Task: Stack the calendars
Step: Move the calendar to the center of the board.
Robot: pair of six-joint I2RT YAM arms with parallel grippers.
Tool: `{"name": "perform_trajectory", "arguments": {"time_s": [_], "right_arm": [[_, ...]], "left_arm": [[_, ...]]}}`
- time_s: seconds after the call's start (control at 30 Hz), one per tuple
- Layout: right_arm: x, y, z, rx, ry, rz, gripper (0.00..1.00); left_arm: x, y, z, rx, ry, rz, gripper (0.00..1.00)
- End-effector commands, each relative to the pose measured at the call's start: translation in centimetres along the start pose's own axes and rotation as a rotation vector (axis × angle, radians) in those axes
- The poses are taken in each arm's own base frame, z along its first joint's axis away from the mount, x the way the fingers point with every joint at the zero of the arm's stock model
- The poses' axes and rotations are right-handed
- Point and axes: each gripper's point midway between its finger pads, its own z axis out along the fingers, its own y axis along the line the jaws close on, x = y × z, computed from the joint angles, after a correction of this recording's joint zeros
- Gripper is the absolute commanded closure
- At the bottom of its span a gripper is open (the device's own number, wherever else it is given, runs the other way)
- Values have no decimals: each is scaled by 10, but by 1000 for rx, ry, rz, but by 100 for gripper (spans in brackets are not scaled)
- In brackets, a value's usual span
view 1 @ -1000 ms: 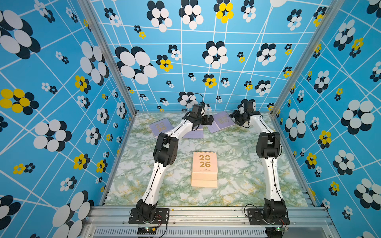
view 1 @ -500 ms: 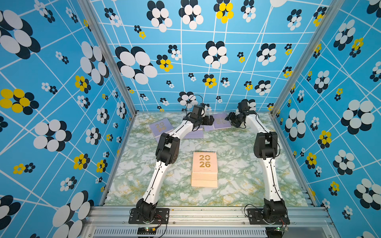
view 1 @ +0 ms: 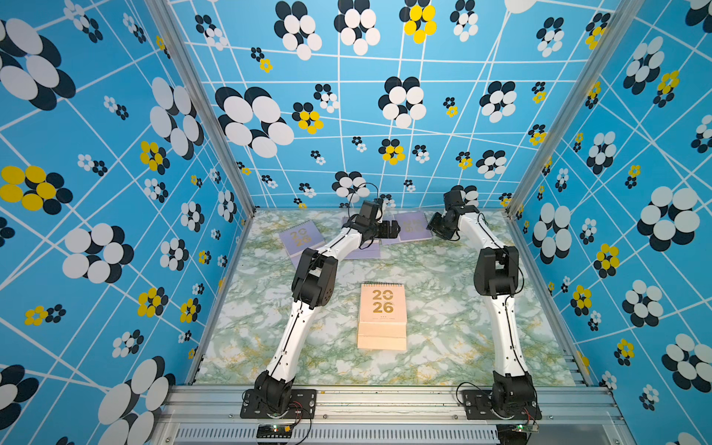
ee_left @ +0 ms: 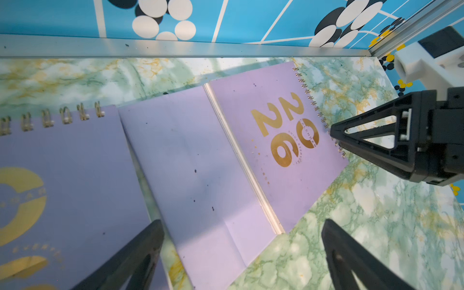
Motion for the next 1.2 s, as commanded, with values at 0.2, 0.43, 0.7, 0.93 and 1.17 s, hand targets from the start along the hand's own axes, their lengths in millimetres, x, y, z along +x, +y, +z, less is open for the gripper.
{"name": "perform_trajectory", "arguments": {"time_s": [0.2, 0.43, 0.7, 0.93, 1.17], "right_arm": [[25, 13, 0, 30, 49, -67, 59], [33, 5, 0, 95, 59, -85, 66], [40, -17, -3, 191, 68, -93, 80], [51, -31, -6, 231, 84, -84, 82], [56, -44, -15, 247, 90, -60, 82]], "left_arm": [[-4, -16, -5, 39, -17, -7, 1], [-1, -16, -4, 44, -13, -18, 0], [5, -15, -2, 48, -3, -32, 0], [4, -16, -5, 52, -8, -31, 1], [3, -17, -8, 57, -13, -37, 0]]}}
